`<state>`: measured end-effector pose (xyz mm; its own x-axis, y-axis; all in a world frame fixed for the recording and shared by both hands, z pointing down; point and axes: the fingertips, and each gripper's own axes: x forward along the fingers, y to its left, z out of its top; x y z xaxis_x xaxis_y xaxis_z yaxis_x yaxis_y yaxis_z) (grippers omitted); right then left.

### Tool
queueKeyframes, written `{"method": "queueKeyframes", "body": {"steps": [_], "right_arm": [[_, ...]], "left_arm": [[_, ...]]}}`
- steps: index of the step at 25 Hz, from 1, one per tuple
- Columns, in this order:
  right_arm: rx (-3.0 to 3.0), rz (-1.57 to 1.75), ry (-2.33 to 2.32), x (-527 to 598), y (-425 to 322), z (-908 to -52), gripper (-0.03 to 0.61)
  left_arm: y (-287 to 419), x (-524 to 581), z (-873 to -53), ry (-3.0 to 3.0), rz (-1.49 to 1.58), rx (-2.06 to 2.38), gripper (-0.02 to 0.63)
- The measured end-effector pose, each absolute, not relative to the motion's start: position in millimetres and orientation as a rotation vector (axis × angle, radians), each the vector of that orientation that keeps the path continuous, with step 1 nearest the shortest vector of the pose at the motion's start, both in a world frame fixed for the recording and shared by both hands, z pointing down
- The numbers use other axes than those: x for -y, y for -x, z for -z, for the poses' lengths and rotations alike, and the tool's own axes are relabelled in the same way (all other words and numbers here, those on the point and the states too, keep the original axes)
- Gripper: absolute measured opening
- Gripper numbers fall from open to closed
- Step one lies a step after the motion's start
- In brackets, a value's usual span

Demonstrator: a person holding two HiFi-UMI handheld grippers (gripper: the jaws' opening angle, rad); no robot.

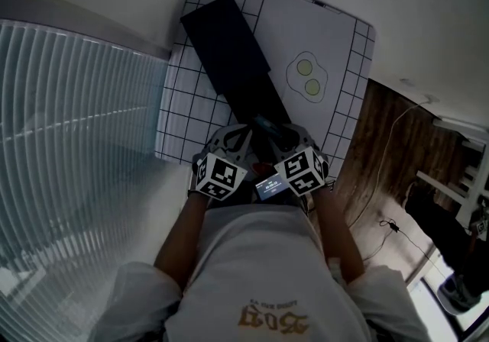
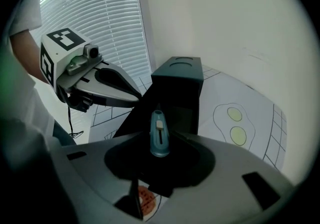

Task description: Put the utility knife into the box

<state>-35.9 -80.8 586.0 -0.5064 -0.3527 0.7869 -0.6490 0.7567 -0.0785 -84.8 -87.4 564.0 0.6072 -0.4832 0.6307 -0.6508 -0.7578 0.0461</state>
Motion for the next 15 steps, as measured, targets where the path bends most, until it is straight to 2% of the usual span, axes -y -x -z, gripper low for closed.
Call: {"method": "queueKeyframes", "body": {"steps": [15], "right_arm": [[1.996,-0.374,-0.613,72.9,46.3,-607.5,0.135]], "left_arm": [[87.3,90.1,-573.4,-2.560,-0.882,0.889,0.006]]}}
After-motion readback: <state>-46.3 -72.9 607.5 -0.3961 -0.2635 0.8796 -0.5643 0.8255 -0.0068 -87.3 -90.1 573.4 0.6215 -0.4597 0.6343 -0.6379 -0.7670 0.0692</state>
